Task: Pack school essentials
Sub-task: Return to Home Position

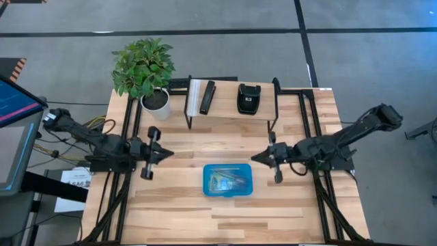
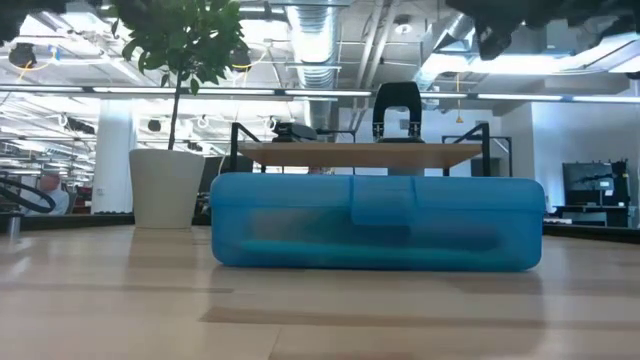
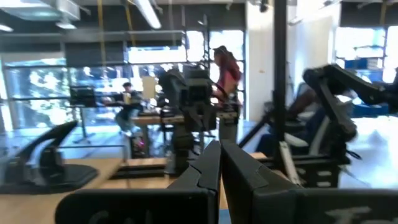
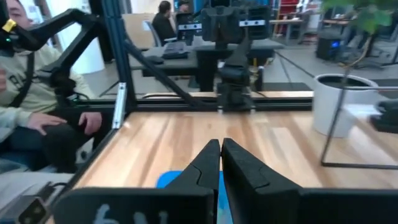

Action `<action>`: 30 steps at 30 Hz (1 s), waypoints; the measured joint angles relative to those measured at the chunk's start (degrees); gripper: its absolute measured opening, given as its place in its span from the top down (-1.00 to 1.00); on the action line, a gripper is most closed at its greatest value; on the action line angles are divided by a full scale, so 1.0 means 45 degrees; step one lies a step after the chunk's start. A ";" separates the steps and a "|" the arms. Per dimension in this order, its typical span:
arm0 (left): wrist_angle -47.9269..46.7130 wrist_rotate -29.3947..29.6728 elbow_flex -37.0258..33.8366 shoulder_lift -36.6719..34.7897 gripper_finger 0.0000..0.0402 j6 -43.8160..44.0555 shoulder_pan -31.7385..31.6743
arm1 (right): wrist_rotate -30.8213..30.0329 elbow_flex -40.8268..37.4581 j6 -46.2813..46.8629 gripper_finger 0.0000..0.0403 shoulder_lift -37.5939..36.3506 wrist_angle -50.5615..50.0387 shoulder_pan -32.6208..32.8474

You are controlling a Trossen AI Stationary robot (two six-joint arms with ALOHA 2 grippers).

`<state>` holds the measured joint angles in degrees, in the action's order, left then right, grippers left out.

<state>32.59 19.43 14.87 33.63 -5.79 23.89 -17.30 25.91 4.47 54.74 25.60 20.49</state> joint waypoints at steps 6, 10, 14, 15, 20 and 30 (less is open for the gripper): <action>-0.0146 -0.0225 -0.1395 -0.1950 0.99 0.0001 -0.1201 | 0.0000 -0.0937 -0.0685 0.79 -0.1064 -0.0014 -0.0848; -0.0538 -0.0810 -0.2078 -0.2863 0.99 0.0410 -0.2093 | 0.0147 -0.1395 -0.1025 0.79 -0.1954 0.0027 -0.1460; -0.0653 -0.1588 -0.2642 -0.3378 0.99 0.0803 -0.2908 | 0.0200 -0.2014 -0.1151 0.79 -0.2954 -0.0067 -0.2166; -0.0718 -0.1688 -0.2720 -0.3467 0.99 0.0859 -0.3094 | 0.0242 -0.2148 -0.1146 0.79 -0.3174 -0.0068 -0.2344; -0.0944 -0.2281 -0.2954 -0.3748 0.99 0.0996 -0.3936 | 0.1037 -0.2855 -0.1044 0.80 -0.4353 -0.0337 -0.3083; -0.2171 -0.3190 -0.2957 -0.5066 0.99 0.1085 -0.4993 | 0.1162 -0.3152 -0.0998 0.97 -0.8085 -0.3284 -0.3433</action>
<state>22.83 5.08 1.56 10.83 -0.90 1.43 -12.07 11.73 -0.02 18.36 10.83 5.04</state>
